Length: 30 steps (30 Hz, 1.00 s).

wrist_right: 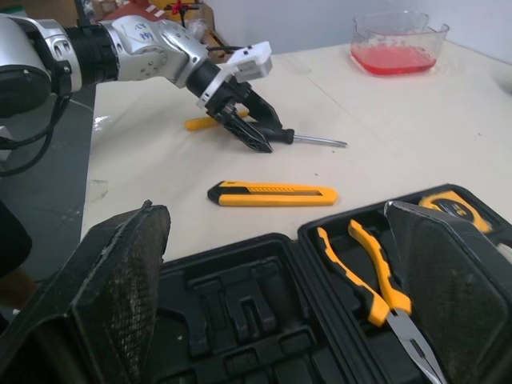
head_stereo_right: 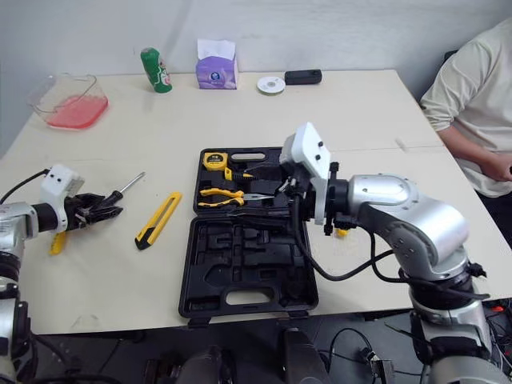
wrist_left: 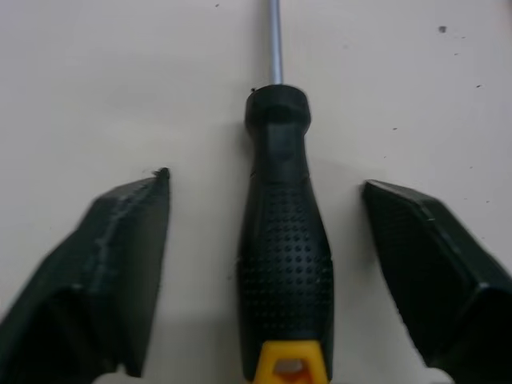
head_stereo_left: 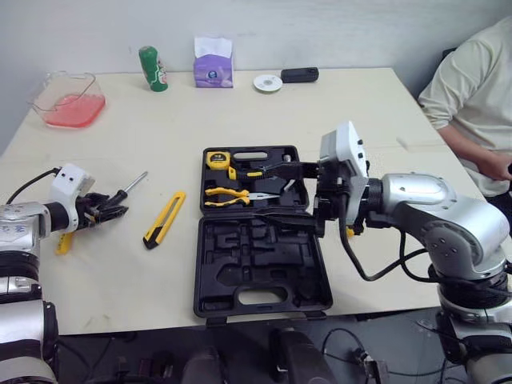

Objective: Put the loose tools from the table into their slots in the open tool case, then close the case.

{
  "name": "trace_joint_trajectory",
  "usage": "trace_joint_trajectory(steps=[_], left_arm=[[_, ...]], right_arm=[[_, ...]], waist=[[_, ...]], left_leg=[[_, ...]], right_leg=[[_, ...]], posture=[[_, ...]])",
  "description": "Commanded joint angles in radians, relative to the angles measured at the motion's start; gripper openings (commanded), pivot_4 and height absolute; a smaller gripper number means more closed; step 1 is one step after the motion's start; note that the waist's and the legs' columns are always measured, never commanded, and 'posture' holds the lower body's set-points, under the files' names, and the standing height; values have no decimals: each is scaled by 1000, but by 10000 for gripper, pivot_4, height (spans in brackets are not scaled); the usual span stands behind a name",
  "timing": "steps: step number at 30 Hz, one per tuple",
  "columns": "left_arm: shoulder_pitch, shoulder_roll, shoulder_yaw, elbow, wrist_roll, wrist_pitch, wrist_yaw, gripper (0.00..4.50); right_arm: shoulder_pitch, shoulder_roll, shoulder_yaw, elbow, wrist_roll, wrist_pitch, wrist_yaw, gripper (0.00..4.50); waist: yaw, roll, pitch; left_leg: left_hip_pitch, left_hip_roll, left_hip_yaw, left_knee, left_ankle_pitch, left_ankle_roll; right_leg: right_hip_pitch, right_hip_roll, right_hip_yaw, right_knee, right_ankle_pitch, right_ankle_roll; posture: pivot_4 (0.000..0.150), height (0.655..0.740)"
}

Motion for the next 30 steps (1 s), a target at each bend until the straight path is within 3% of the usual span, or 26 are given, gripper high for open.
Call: trace_joint_trajectory(steps=[1,2,3,7,9,12,18,24,30], left_arm=[[4,19,-2,24,21,11,-5,17958],[7,27,10,10,9,21,-11,12781],[12,36,19,-11,1,32,-16,10472],[33,55,36,-84,-12,59,-25,10499],[56,86,55,-259,-55,121,-74,10499],[40,119,19,-675,-160,298,-194,10499],[-66,50,-175,-1014,-219,507,-267,10499],[-207,-35,-431,-1054,-120,564,-303,10499],[-298,-134,-580,-943,-15,565,-290,10499]], right_arm=[[-16,1,-22,-9,-13,-27,-6,45000],[-14,-2,-24,-8,-17,-30,-6,45000],[-11,-6,-28,-8,-20,-32,-5,45000],[-1,-15,-38,-13,-21,-34,-2,45000],[17,-38,-63,-25,-8,-27,4,45000],[82,-103,-133,-62,35,1,18,45000],[232,-204,-221,-130,78,27,30,45000],[392,-250,-284,-204,94,39,-3,45000],[474,-253,-293,-239,84,39,-57,45000]], waist=[[-2,0,0],[-2,0,0],[-3,0,0],[-4,0,0],[-4,-1,0],[8,-9,1],[26,-9,2],[19,-8,2],[24,-8,2]], left_leg=[[1,0,0,0,0,0],[3,0,0,0,0,0],[3,0,-1,0,0,-1],[2,3,-2,-1,0,-2],[1,3,-2,-1,0,-2],[-9,5,-4,2,0,-1],[-11,-4,-3,4,1,1],[-10,-6,-8,3,3,2],[-10,-7,-13,2,4,1]], right_leg=[[0,0,0,1,0,0],[1,0,1,3,0,0],[1,1,1,3,0,-1],[-1,2,1,4,-1,-2],[-2,2,2,4,-1,-2],[-7,0,3,4,-1,-2],[-10,-1,5,4,1,1],[-10,3,13,6,1,3],[-10,5,14,5,1,3]], posture=[[1500,7400],[1500,7400],[1500,7400],[1500,7400],[1500,7400],[1500,7400],[1500,7400],[1500,7400],[1500,7400]])
